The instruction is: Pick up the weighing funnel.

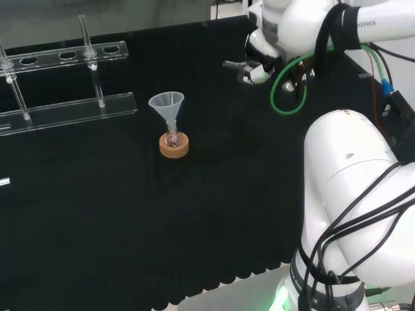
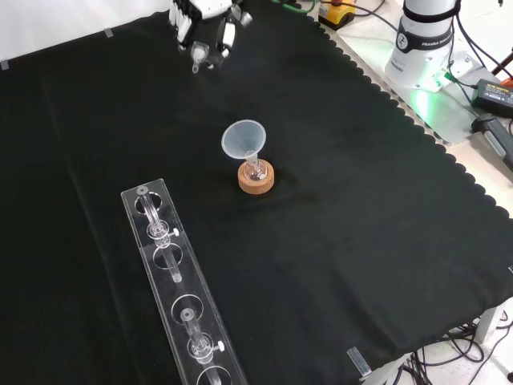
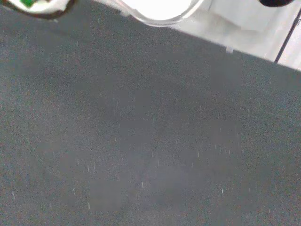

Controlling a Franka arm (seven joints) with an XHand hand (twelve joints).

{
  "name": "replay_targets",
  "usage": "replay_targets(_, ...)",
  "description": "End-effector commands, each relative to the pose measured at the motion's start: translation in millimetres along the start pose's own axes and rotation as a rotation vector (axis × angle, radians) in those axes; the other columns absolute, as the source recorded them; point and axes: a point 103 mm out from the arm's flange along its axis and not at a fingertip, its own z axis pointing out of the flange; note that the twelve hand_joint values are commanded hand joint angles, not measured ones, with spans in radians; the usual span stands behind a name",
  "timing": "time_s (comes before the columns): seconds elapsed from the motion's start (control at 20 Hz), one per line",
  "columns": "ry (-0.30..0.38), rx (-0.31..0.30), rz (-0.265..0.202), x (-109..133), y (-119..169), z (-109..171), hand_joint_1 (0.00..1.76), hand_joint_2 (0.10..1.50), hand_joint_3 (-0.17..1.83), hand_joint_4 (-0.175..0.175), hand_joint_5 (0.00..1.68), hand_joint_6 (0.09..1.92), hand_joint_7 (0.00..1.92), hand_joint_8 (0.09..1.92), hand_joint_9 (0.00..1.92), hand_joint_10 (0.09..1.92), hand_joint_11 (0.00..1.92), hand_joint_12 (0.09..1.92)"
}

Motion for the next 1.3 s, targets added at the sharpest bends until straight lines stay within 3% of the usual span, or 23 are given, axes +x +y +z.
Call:
replay_targets(0.05,0.129,-0.083,0.002,-6.6,-2.0,-80.5,1.21,0.57,0.79,-0.175,1.32,0.65,1.63,0.47,1.67,0.11,1.51,0.76)
replay_targets(0.25,0.204,-0.050,-0.012,-14.2,-10.9,-103.6,1.21,0.56,0.81,-0.175,1.33,0.64,1.64,0.46,1.68,0.10,1.52,0.75)
replay_targets(0.35,0.234,-0.020,0.041,-10.1,-10.4,-110.2,1.21,0.56,0.82,-0.175,1.33,0.64,1.65,0.46,1.69,0.09,1.53,0.74)
replay_targets(0.55,0.280,-0.011,0.083,32.2,2.7,-122.6,1.21,0.55,0.83,-0.175,1.34,0.63,1.65,0.45,1.69,0.09,1.54,0.73)
replay_targets(0.9,0.324,-0.014,0.053,94.7,14.1,-135.6,1.21,0.55,0.83,-0.175,1.34,0.63,1.66,0.45,1.70,0.09,1.54,0.73)
replay_targets(1.05,0.339,-0.006,0.058,104.6,14.5,-134.2,1.21,0.54,0.83,-0.175,1.34,0.63,1.66,0.44,1.70,0.09,1.54,0.73)
replay_targets(1.3,0.325,-0.002,0.117,104.8,11.2,-137.1,1.21,0.54,0.84,-0.175,1.35,0.62,1.66,0.44,1.70,0.09,1.55,0.72)
